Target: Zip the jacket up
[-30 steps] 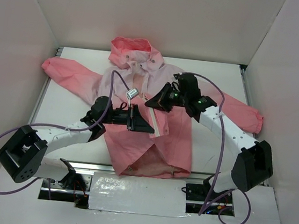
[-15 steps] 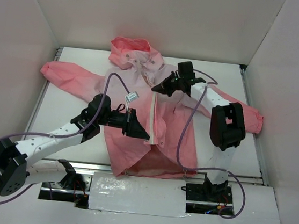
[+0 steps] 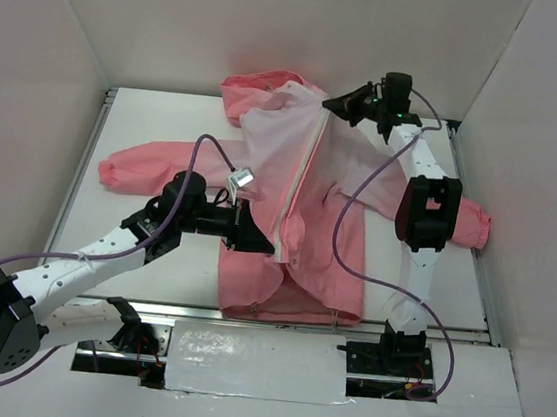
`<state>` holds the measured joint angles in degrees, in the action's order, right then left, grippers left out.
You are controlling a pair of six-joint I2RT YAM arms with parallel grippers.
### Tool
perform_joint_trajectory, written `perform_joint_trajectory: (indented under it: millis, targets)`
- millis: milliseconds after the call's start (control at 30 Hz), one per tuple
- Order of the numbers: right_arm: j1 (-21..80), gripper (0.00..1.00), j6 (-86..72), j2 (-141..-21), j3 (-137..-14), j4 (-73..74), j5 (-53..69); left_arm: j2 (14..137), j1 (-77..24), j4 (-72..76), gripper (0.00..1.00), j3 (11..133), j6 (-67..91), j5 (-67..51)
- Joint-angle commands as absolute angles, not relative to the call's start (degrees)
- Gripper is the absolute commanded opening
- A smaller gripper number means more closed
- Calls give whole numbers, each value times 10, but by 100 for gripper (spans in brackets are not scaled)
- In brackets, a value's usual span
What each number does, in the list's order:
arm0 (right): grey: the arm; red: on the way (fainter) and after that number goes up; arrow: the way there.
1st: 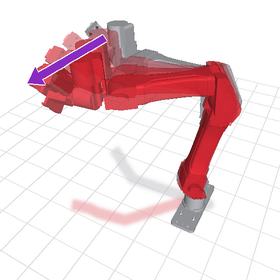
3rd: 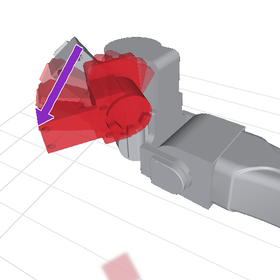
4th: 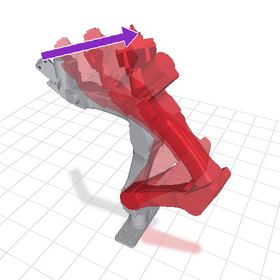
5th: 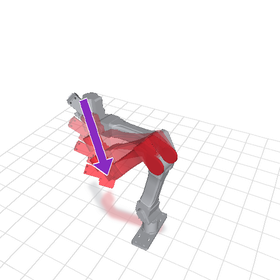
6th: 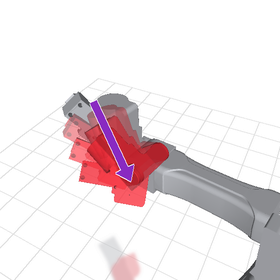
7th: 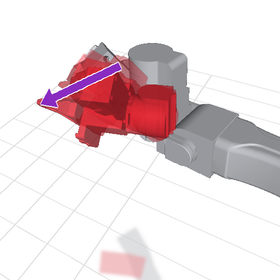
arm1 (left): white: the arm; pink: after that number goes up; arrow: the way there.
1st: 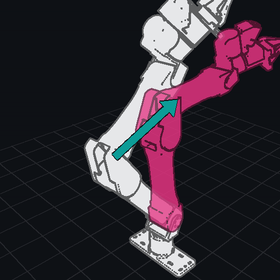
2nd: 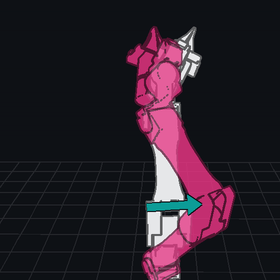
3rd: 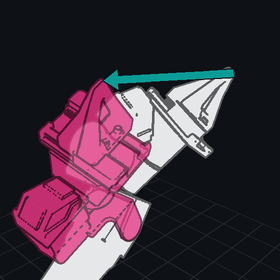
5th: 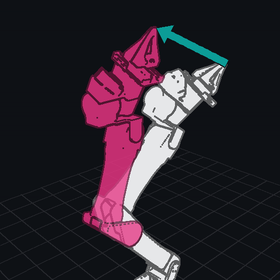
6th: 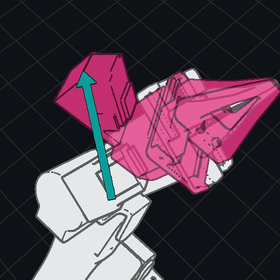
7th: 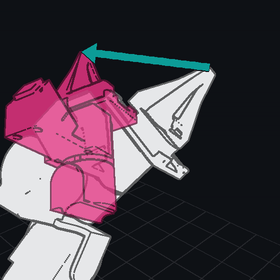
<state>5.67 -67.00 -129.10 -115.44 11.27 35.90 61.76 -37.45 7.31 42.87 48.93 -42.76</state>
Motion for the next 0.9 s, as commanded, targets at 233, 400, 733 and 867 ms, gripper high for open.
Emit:
perform_joint_trajectory:
  millis: [233, 400, 733, 867]
  targets:
    - [-55, 0, -701, -1313, -1373, -72, 372, 692, -370, -204, 0, 481, 421, -206]
    - [-72, 0, -696, -1288, -1371, -81, 381, 757, -371, -219, 0, 470, 429, -183]
    - [-15, 0, -491, -1104, -1143, -22, 221, 778, -384, -153, 0, 485, 404, -250]
    - [-27, 0, -510, -1122, -1141, -12, 212, 769, -401, -166, 0, 499, 385, -308]
